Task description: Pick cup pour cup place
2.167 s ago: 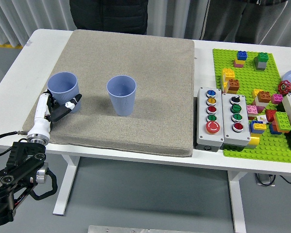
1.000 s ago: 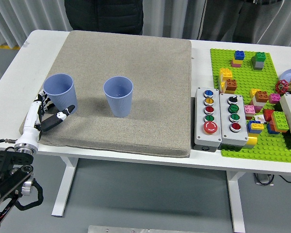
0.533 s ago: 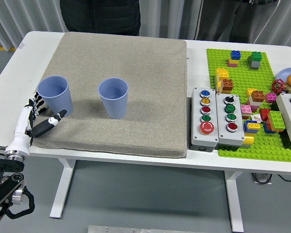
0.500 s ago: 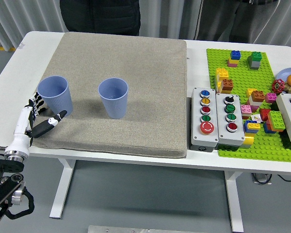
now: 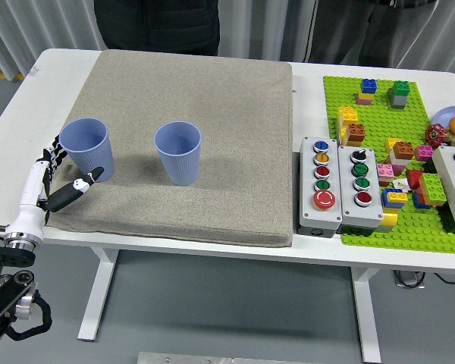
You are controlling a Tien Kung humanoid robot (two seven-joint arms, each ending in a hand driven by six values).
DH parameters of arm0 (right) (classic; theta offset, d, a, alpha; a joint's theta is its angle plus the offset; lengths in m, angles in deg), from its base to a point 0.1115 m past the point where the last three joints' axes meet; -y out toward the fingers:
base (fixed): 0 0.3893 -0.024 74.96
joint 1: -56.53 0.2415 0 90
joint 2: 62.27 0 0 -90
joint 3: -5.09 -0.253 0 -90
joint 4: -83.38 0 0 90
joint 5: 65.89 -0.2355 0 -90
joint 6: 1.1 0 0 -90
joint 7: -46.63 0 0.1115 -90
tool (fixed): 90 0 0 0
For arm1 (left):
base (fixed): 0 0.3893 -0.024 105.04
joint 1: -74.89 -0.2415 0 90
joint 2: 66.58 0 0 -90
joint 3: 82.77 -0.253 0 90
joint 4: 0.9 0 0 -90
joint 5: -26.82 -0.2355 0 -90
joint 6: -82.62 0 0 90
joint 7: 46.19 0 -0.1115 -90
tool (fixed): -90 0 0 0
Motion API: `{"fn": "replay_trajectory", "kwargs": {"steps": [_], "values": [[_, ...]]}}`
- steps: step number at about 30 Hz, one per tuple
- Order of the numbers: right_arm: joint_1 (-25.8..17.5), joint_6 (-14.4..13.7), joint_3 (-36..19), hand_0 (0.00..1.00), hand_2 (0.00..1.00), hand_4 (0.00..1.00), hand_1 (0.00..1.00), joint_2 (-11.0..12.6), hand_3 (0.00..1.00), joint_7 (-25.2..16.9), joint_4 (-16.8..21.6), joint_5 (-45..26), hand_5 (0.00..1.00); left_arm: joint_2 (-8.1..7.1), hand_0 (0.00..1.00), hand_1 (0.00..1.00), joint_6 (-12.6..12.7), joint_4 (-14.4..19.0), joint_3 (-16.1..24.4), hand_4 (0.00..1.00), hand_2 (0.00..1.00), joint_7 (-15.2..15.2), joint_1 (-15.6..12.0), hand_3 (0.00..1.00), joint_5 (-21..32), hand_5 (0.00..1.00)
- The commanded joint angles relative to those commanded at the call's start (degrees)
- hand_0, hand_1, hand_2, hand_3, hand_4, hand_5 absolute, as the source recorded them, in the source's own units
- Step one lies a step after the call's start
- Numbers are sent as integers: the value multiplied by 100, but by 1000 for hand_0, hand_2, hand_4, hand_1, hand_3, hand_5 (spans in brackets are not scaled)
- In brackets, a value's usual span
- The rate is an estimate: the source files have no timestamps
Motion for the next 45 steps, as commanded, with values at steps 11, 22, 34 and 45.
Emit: {"fn": "replay_trajectory", "kwargs": {"steps": [11, 22, 34, 45], "values": [[-2, 1, -5, 717, 654, 2, 672, 0, 606, 0, 0, 10, 177, -8, 940, 954, 46, 246, 157, 998, 998, -3, -201, 998, -96, 447], [-5, 9, -35, 717, 654, 2, 672, -2, 606, 5, 0, 40, 178, -33, 938, 953, 103, 583, 462, 998, 998, -5, -427, 998, -231, 448], [-5, 6, -49, 716, 654, 2, 672, 0, 606, 9, 0, 72, 180, -88, 924, 934, 227, 933, 574, 998, 998, -17, -429, 998, -131, 459], [-42, -12, 17, 716, 654, 2, 672, 22, 606, -1, 0, -1, 178, -338, 913, 911, 362, 1249, 792, 998, 998, 25, 27, 998, -51, 468]]}}
